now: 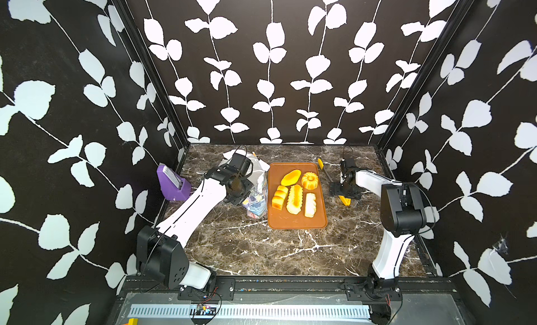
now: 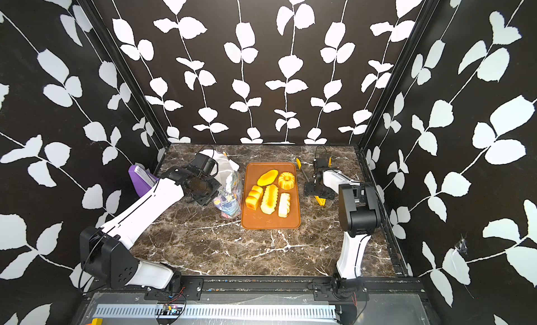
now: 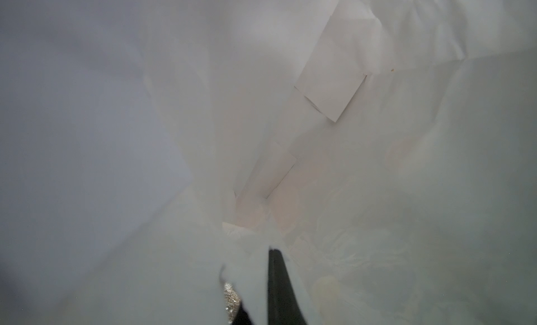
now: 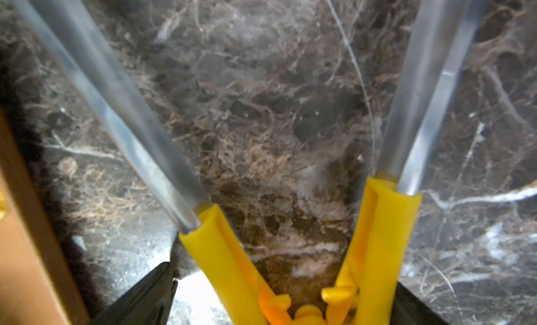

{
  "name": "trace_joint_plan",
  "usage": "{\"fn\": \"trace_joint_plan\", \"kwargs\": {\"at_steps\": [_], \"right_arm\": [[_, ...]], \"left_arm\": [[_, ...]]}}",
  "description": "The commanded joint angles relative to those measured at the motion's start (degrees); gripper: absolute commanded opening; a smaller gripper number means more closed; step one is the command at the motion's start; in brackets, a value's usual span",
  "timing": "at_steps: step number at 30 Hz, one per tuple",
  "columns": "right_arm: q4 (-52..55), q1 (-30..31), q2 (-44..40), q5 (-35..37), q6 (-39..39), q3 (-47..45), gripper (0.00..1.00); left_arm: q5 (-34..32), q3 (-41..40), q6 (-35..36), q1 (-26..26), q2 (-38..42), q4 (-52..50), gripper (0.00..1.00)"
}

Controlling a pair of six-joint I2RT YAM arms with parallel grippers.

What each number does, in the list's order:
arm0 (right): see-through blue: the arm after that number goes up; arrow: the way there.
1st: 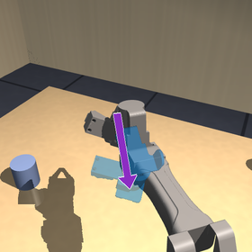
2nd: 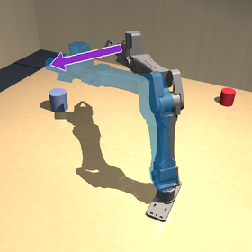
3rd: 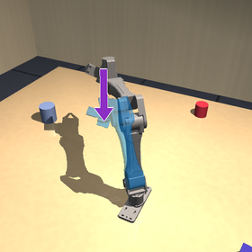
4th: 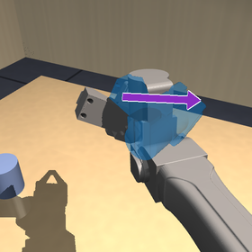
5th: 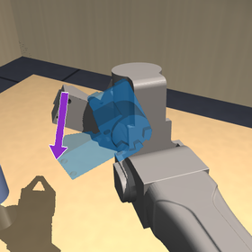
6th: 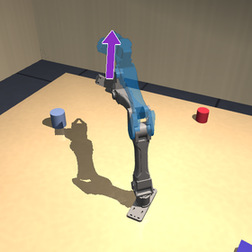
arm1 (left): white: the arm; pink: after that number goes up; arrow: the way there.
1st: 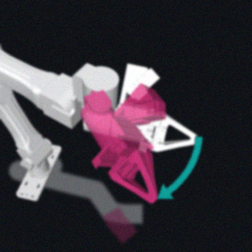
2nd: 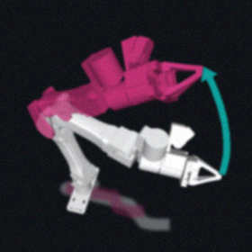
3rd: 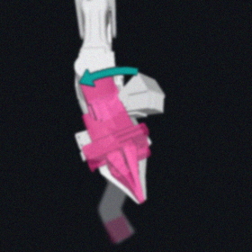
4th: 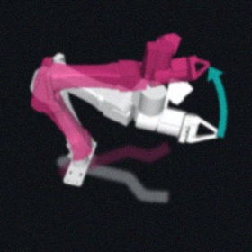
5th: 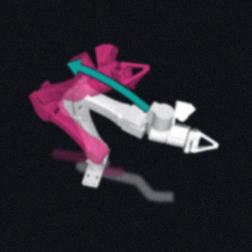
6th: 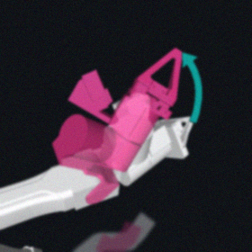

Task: Pack bread into a paper bag
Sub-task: Adjust the paper bag at the center of the board.

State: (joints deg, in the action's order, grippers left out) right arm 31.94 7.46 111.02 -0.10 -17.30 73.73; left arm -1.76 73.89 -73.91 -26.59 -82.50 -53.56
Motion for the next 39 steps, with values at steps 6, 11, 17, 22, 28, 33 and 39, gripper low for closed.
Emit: {"fn": "trace_joint_plan", "kwargs": {"at_steps": [6, 11, 17, 22, 28, 33, 39], "right_arm": [[-8.0, -0.2, 4.1, -1.4, -1.1, 5.5, 0.99], [-10.1, -0.1, 4.4, 0.7, -2.7, 5.6, 0.99], [-18.3, 0.5, 0.5, 3.1, -4.0, -2.2, 0.99], [-16.7, 0.7, 0.9, 2.1, -5.1, -2.2, 0.99], [-13.3, 0.6, 2.0, 0.5, -6.8, -1.7, 0.99], [-10.2, 0.8, 1.8, -0.8, -8.3, -3.0, 0.99], [-6.1, 1.5, 0.0, -0.4, -7.9, -4.6, 0.99]], "left_arm": [[-0.3, 0.2, 0.3, -0.1, 0.2, -0.4, 0.00], [-0.5, -0.3, 0.4, -0.2, 0.7, 0.0, 0.00], [-0.5, -0.6, 0.8, -0.1, 0.4, 1.1, 0.00], [0.2, -0.9, 0.8, -0.1, 0.0, 2.0, 0.00], [0.2, -0.7, 1.0, -0.1, 0.3, 2.2, 0.00], [-0.1, -1.8, 0.9, -0.1, 1.4, 2.3, 0.00], [0.2, -2.6, 0.9, -0.1, 2.0, 2.9, 0.00]]}}
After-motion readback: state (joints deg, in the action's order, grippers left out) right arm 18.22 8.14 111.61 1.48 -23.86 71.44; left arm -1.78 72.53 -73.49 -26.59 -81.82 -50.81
